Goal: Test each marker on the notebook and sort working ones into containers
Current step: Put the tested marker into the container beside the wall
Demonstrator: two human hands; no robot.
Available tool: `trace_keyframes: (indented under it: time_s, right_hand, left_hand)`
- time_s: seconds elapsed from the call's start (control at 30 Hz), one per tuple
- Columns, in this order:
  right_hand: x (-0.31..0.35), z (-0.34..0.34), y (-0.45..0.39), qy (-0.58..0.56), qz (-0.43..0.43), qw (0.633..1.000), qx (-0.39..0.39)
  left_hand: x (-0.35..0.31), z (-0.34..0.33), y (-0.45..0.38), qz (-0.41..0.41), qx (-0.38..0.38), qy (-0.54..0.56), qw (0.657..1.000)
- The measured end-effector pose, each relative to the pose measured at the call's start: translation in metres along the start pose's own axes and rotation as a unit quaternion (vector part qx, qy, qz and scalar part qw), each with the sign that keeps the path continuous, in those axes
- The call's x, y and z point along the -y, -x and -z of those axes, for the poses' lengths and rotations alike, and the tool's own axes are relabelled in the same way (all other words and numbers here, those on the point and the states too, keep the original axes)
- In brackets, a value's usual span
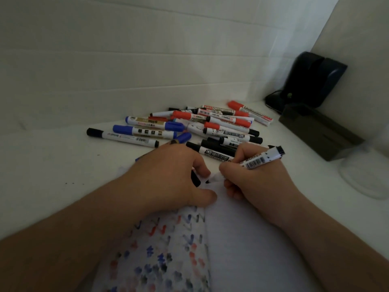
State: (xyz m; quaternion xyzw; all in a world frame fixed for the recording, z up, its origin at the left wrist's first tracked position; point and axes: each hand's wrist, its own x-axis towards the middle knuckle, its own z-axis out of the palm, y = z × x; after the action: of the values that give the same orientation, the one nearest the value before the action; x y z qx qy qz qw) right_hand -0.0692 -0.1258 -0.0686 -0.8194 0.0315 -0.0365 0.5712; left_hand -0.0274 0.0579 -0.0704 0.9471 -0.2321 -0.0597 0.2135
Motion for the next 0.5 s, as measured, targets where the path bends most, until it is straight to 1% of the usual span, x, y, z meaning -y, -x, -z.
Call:
trace_keyframes:
  time_s: [0.2,0.3,0.5]
  right_hand:
    - [-0.0008,-0.0001,-0.0002,0.037,0.017,0.999,0.003]
    - [-0.0017,-0.0002,-0.0001,0.044,0.018,0.999,-0.008]
    - [-0.0022,0.0040,0.0002,-0.003,0.004,1.000,-0.001]
  left_hand:
    - [-0.0002,0.0012,0.0004,0.005,0.009,0.003,1.000]
    - [-0.0013,0.0017,0.0009,0.007,0.011,0.002,1.000]
    - [-0.0028,0.0022,0.0010,0.009,0.011,-0.003,1.000]
